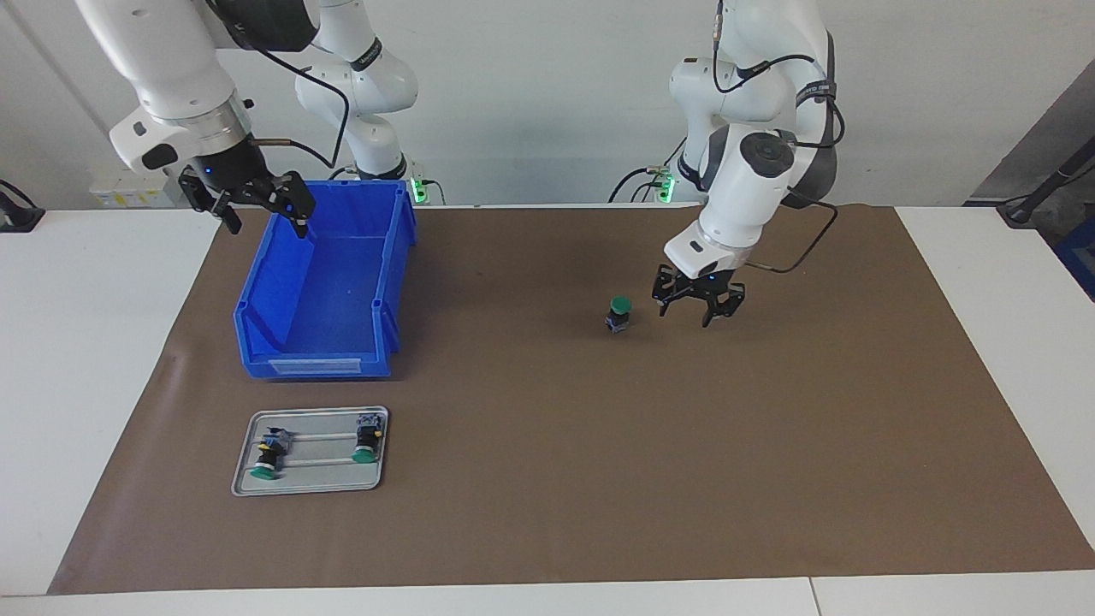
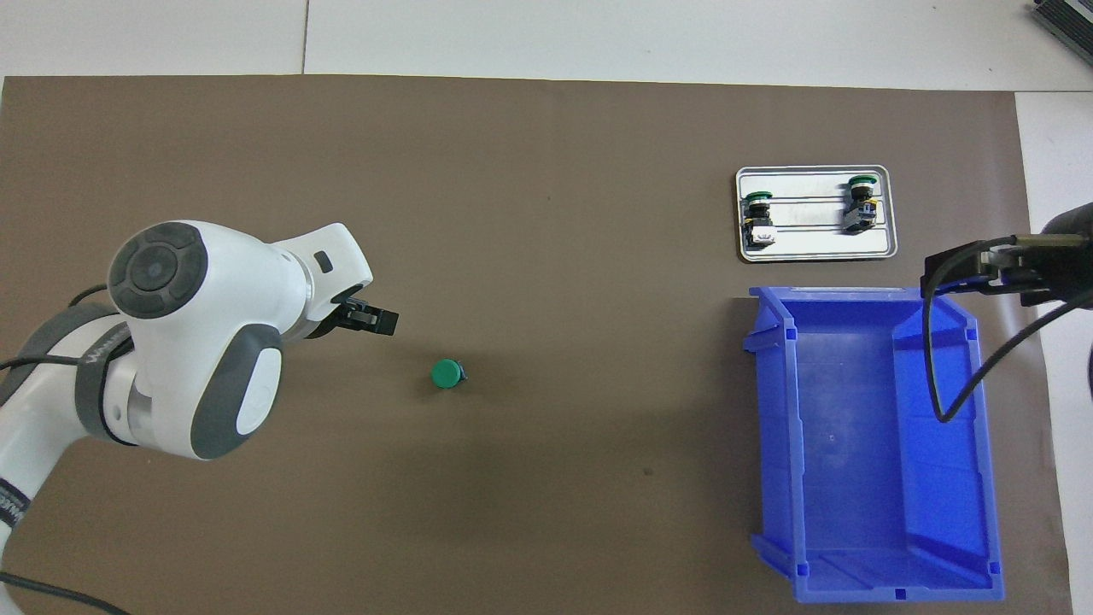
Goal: Place and press button with both arms
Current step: 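Lift the left gripper away while the right gripper reaches the green item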
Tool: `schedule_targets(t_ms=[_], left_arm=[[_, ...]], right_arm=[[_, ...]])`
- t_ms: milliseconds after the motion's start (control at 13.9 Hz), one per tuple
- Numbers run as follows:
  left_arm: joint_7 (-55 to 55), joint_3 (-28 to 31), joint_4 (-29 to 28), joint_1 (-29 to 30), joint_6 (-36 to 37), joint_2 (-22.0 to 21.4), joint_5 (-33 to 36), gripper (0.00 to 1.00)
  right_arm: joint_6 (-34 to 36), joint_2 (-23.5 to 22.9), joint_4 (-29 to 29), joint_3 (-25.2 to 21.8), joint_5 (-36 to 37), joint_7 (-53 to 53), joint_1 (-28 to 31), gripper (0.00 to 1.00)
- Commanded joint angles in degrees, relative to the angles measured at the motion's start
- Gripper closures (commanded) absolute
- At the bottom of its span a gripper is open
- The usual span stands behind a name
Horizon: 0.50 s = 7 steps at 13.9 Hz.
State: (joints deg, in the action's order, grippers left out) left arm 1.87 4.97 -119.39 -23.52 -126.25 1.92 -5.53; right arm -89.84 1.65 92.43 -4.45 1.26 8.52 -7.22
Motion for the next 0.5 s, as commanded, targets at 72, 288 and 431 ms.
schedule_targets(t_ms=[72,288,431], left_arm=[[-0.46,-0.57,1.86,7.24,5.03,-3.50,1.49,0.00],[0.24,-0.57,9.93,13.31,12.58,-3.16,1.49,0.00],[0.33,-0.57,14.95,14.99,16.46,-2.80,1.49,0.00]], right_arm=[[-3.84,-0.59,1.09,0.40,-0.21,5.96,-6.64,0.00],[-8.05,-4.54,0.74,0.40,-0.21,14.12,-15.42,0.00],[-12.36,-7.18,0.65,0.40,-0.73,17.84,-20.53,0.00]])
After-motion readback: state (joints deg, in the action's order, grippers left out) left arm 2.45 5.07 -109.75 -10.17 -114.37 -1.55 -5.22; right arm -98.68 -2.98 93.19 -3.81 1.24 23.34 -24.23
